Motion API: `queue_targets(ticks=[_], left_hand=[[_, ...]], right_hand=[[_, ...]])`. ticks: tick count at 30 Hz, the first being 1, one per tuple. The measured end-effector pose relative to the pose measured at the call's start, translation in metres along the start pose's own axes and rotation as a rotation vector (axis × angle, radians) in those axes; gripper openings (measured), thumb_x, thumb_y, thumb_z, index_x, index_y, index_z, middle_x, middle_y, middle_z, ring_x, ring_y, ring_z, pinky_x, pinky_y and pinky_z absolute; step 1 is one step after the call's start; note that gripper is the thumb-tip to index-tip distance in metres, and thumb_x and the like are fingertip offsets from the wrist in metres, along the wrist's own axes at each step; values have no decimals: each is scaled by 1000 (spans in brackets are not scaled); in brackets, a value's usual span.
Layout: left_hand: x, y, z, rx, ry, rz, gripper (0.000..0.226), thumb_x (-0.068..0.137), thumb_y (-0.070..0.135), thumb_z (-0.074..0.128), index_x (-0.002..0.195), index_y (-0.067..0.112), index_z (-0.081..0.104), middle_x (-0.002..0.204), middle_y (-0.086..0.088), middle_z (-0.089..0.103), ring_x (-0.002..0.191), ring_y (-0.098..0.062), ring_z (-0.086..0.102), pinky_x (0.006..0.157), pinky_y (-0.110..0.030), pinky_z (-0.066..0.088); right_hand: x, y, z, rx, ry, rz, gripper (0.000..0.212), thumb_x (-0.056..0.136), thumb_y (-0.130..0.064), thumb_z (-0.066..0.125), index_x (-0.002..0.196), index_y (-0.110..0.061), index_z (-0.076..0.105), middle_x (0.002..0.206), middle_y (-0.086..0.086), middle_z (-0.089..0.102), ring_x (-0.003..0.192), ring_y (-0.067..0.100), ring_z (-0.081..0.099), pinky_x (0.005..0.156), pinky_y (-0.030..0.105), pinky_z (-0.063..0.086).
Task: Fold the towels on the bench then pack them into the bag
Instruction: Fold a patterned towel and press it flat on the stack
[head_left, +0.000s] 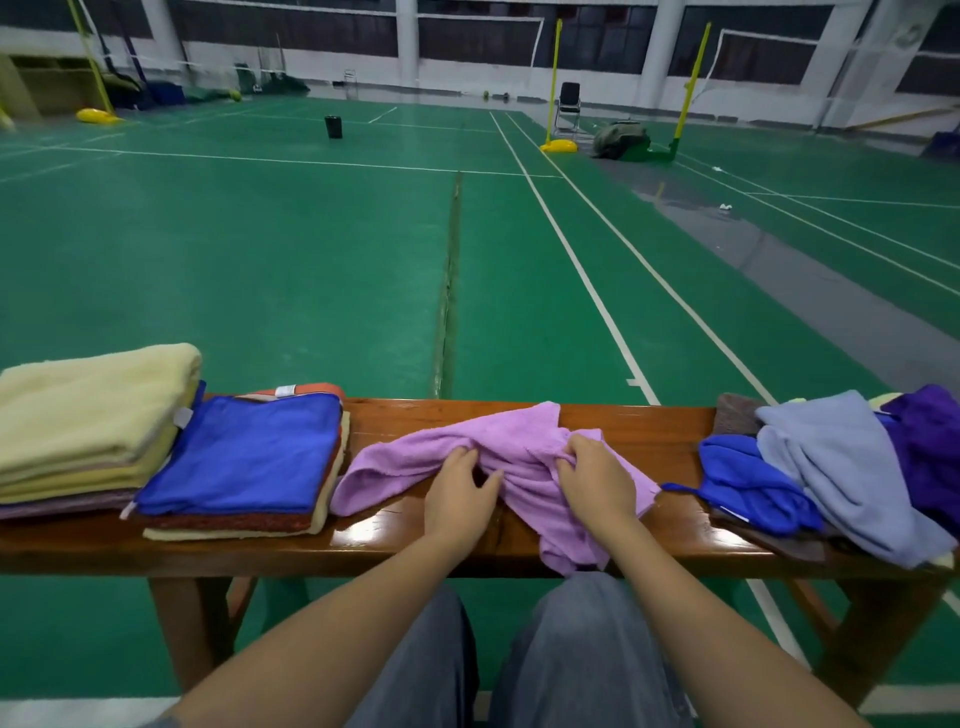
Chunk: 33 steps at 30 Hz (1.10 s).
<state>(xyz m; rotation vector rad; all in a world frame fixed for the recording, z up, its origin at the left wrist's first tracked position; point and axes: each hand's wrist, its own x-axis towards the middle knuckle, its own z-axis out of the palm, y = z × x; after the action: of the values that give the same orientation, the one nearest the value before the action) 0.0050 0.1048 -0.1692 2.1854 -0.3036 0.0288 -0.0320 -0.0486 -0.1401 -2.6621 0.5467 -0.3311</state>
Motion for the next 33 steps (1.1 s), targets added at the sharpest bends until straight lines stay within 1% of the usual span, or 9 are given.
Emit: queue_targets(ticks=[8, 15, 18, 20, 21, 25, 29, 31, 33], left_hand=[[35, 10, -38, -74, 228, -118, 29, 83, 22, 67, 102, 1, 63, 102, -10, 62, 91, -25, 59, 74, -30, 44], [57, -13, -99, 16, 340, -184, 36, 85, 19, 62, 115, -1, 58, 117, -15, 54, 106, -31, 54, 92, -38, 44], [54, -20, -104, 44, 286, -225, 34, 85, 16, 61, 114, -2, 56, 119, -16, 49, 105, -32, 54, 91, -36, 43], [47, -21, -96, 36, 209, -251, 40, 84, 15, 63, 120, 0, 53, 124, -18, 44, 106, -34, 53, 93, -36, 41], [43, -22, -91, 24, 171, -285, 45, 84, 16, 64, 124, 3, 49, 127, -18, 41, 106, -34, 53, 95, -36, 41], [33, -25, -73, 54, 89, -401, 52, 85, 24, 64, 131, 20, 43, 129, -22, 42, 103, -36, 55, 93, -36, 43], [27, -31, -62, 81, 27, -385, 53, 85, 27, 62, 134, 23, 41, 123, -19, 54, 108, -34, 54, 92, -38, 44], [27, -33, -60, 23, 6, -357, 51, 86, 26, 61, 133, 22, 42, 120, -13, 60, 107, -30, 57, 89, -34, 46], [29, -34, -58, -35, -18, -351, 51, 86, 32, 60, 134, 23, 43, 121, -8, 62, 108, -26, 58, 91, -32, 47]], right_hand=[[-5, -8, -25, -22, 19, 37, 30, 99, -23, 41, 69, -20, 37, 76, -3, 45, 66, 15, 42, 48, 21, 20], [-15, -6, -25, 97, 94, 179, 37, 96, -20, 45, 60, -17, 33, 63, -2, 37, 54, 9, 31, 49, 23, 22], [-17, 1, -18, 55, -90, 211, 32, 93, -25, 49, 62, -17, 43, 69, 0, 48, 59, 12, 43, 50, 23, 30], [-17, 0, -12, -20, -294, 200, 12, 88, -26, 53, 86, -15, 55, 95, 6, 58, 84, 21, 56, 69, 26, 46], [-16, -2, -10, -50, -339, 173, 18, 85, -24, 54, 100, -15, 53, 109, 7, 55, 99, 24, 54, 81, 31, 46], [-11, -13, -4, 195, -247, 94, 28, 84, -9, 57, 108, -19, 48, 120, 4, 54, 105, 18, 50, 88, 30, 45], [-8, -23, 5, 215, -335, -54, 47, 91, -26, 51, 137, -25, 42, 138, 2, 50, 123, 23, 48, 105, 41, 39], [-10, -28, 6, 204, -353, -86, 47, 89, -32, 55, 135, -25, 46, 135, 1, 53, 120, 23, 51, 103, 39, 41], [-11, -28, 11, 198, -368, -99, 25, 86, -40, 59, 107, -26, 61, 112, 3, 66, 98, 21, 60, 82, 33, 48]])
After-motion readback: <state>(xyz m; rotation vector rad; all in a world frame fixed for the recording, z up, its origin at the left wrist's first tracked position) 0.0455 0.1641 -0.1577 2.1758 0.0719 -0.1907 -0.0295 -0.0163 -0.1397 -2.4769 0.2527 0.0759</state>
